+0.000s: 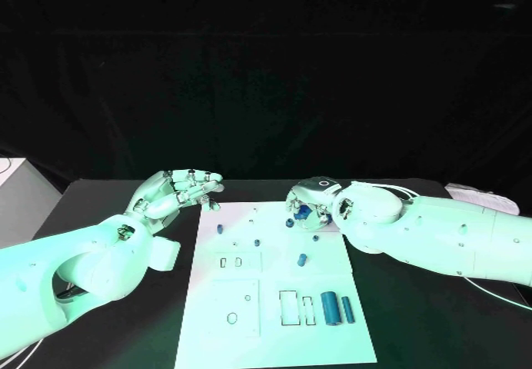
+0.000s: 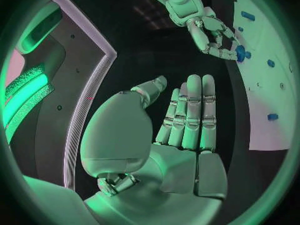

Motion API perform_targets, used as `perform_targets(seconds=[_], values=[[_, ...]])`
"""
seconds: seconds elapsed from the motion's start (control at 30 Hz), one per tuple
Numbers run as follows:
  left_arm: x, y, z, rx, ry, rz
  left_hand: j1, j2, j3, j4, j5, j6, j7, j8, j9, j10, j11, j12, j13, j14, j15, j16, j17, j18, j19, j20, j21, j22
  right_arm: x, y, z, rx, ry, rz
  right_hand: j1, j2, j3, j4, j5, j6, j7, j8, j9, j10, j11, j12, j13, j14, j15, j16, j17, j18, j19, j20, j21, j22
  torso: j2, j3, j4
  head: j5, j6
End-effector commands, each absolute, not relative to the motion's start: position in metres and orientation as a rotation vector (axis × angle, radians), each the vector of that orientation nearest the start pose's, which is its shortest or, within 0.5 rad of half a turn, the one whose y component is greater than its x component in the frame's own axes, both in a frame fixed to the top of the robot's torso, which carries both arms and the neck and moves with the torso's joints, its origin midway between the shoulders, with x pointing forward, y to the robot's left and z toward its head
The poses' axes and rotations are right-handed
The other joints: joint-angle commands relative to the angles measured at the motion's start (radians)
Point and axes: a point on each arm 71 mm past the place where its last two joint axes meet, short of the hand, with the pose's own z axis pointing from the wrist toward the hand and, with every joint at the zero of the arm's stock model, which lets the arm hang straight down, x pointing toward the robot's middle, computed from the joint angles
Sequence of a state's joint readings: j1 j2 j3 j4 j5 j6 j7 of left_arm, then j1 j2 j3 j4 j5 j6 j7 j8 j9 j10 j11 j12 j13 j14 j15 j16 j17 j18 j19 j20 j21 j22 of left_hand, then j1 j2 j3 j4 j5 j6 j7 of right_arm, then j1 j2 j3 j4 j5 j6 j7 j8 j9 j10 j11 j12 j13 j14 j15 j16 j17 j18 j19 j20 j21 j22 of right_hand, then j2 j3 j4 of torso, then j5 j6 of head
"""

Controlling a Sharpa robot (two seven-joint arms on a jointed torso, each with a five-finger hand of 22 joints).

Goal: Assemble the parts on the task board

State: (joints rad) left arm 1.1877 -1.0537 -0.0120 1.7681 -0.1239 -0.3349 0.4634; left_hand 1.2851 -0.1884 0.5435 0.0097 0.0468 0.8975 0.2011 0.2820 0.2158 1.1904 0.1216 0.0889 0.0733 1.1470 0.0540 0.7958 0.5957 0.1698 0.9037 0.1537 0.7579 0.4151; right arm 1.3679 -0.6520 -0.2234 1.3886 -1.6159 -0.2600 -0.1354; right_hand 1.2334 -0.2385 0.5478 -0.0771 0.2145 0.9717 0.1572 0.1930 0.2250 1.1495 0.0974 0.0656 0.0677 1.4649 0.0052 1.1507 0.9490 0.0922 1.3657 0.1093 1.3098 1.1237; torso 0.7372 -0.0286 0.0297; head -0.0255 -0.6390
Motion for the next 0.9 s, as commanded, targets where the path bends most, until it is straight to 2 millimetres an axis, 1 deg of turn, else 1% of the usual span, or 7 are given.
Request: perform_targets(seconds=[0.03,0.2,0.33,0.43,0.57,0.67,0.9], values=[[0.440,0.234,-0.144,-0.926,1.366,-1.619,-0.010,-0.002,-0.005,0.000,0.003,-0.002,0.002,-0.003,0.001,-0.002,0.007,-0.006,0.001,-0.005,0.001,0.003,0.002,0.009,-0.005,0.002,0.006,0.001,0.512,-0.141,-0.178,-0.521,1.653,0.463,0.003,-0.002,-0.001,0.004,-0.003,0.001,0.001,-0.001,0.002,-0.008,-0.002,-0.003,0.002,0.015,0.002,0.008,0.003,-0.008,0.008,0.000,0.006,0.005,0.001,-0.0004,0.0014,0.000,-0.001],[0.440,0.234,-0.143,-0.926,1.366,-1.620,-0.011,-0.002,-0.005,0.000,0.003,-0.003,0.003,-0.003,0.001,-0.003,0.007,-0.007,0.001,-0.006,0.001,0.004,0.002,0.009,-0.006,0.002,0.007,0.002,0.513,-0.138,-0.181,-0.524,1.658,0.462,0.006,0.002,0.001,0.005,-0.003,0.004,0.001,0.001,0.004,-0.007,-0.001,-0.002,0.002,0.014,0.002,0.013,0.005,-0.009,0.010,0.001,0.009,0.009,0.002,-0.0003,0.0003,0.003,-0.004],[0.440,0.233,-0.143,-0.925,1.368,-1.624,-0.011,-0.002,-0.006,0.001,0.003,-0.004,0.003,-0.004,0.000,-0.005,0.008,-0.008,0.001,-0.007,0.002,0.005,0.003,0.009,-0.007,0.002,0.008,0.002,0.514,-0.136,-0.183,-0.524,1.664,0.456,0.008,0.004,0.003,0.006,-0.003,0.005,0.002,0.001,0.005,-0.007,-0.001,-0.002,0.002,0.014,0.003,0.015,0.005,-0.009,0.010,0.001,0.009,0.011,0.003,-0.0011,0.0009,0.004,-0.007],[0.440,0.233,-0.142,-0.924,1.369,-1.626,-0.011,-0.002,-0.006,0.001,0.003,-0.004,0.003,-0.004,0.000,-0.005,0.008,-0.008,0.001,-0.007,0.002,0.005,0.003,0.009,-0.007,0.002,0.008,0.002,0.515,-0.135,-0.185,-0.526,1.671,0.451,0.009,0.006,0.004,0.007,-0.003,0.007,0.002,0.002,0.006,-0.008,0.000,-0.003,0.002,0.013,0.003,0.017,0.006,-0.009,0.010,0.001,0.009,0.011,0.003,-0.0009,0.0013,0.004,-0.010],[0.440,0.232,-0.141,-0.923,1.368,-1.626,-0.011,-0.002,-0.006,0.001,0.003,-0.004,0.003,-0.004,0.000,-0.005,0.008,-0.008,0.001,-0.007,0.002,0.005,0.003,0.009,-0.007,0.002,0.008,0.002,0.515,-0.134,-0.188,-0.527,1.677,0.448,0.009,0.007,0.005,0.008,-0.002,0.008,0.003,0.002,0.007,-0.008,0.000,-0.003,0.002,0.013,0.003,0.021,0.011,-0.010,0.013,0.001,0.013,0.018,0.007,-0.0014,0.0023,0.004,-0.012],[0.440,0.232,-0.141,-0.922,1.368,-1.628,-0.011,-0.001,-0.006,0.001,0.003,-0.005,0.004,-0.005,0.000,-0.006,0.008,-0.008,0.001,-0.009,0.002,0.006,0.004,0.009,-0.007,0.003,0.009,0.003,0.516,-0.134,-0.190,-0.525,1.674,0.449,0.012,0.012,0.009,0.010,-0.002,0.011,0.003,0.003,0.009,-0.009,0.001,-0.003,0.002,0.012,0.004,0.025,0.010,-0.010,0.014,0.002,0.015,0.020,0.008,-0.0013,0.0023,0.004,-0.016],[0.440,0.232,-0.140,-0.922,1.372,-1.631,-0.011,0.001,-0.005,0.002,0.003,-0.006,0.004,-0.005,0.000,-0.007,0.008,-0.009,0.001,-0.010,0.002,0.007,0.004,0.009,-0.008,0.003,0.010,0.004,0.516,-0.131,-0.191,-0.528,1.668,0.449,0.016,0.023,0.020,0.016,-0.003,0.013,0.005,0.004,0.013,-0.006,0.002,-0.001,0.003,0.011,0.005,0.037,0.019,-0.013,0.021,0.003,0.025,0.038,0.011,-0.0020,0.0035,0.014,-0.017]])
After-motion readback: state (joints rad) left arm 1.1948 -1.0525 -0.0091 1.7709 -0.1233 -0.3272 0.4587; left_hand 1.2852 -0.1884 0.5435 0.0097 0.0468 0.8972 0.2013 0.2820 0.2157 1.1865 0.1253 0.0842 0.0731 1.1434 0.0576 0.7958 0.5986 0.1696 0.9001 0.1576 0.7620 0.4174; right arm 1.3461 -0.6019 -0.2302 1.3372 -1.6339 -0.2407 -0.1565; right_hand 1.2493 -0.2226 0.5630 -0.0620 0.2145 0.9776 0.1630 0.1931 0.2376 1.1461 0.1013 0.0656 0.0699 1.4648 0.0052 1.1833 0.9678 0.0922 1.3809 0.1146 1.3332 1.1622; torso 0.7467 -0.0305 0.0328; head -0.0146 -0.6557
